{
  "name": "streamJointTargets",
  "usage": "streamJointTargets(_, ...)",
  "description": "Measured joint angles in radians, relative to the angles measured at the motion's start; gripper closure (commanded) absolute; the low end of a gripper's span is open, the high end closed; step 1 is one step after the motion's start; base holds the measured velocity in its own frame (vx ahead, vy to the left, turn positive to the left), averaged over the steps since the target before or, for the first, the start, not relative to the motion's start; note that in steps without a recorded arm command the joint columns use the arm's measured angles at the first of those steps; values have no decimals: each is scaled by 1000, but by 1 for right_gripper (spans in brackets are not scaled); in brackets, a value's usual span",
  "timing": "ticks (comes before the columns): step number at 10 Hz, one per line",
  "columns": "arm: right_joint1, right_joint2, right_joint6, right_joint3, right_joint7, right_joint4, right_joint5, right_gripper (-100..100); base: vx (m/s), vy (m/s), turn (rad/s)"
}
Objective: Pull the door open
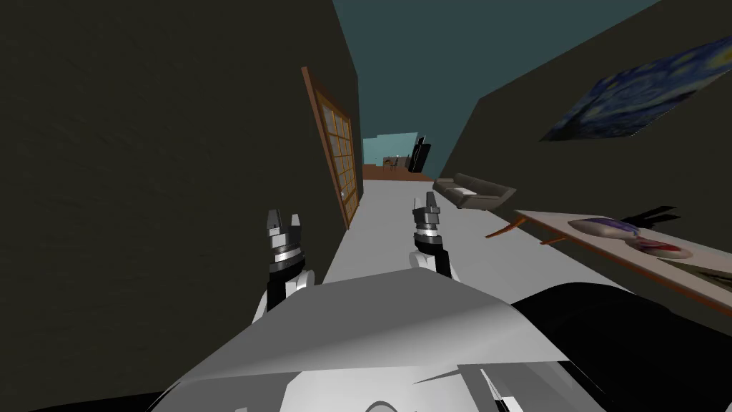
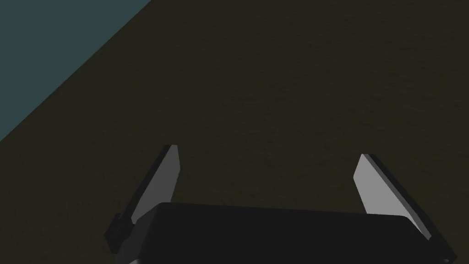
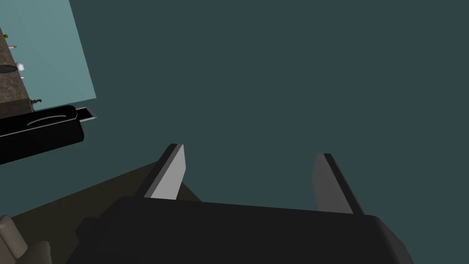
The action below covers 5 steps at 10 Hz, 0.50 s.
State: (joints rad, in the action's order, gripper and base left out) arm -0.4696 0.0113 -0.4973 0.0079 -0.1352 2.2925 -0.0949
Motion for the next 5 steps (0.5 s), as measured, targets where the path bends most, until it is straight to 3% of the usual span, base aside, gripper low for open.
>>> streamJointTargets(5,23,-33,-32,-6,-60,-96,43,-100,142,-6,138)
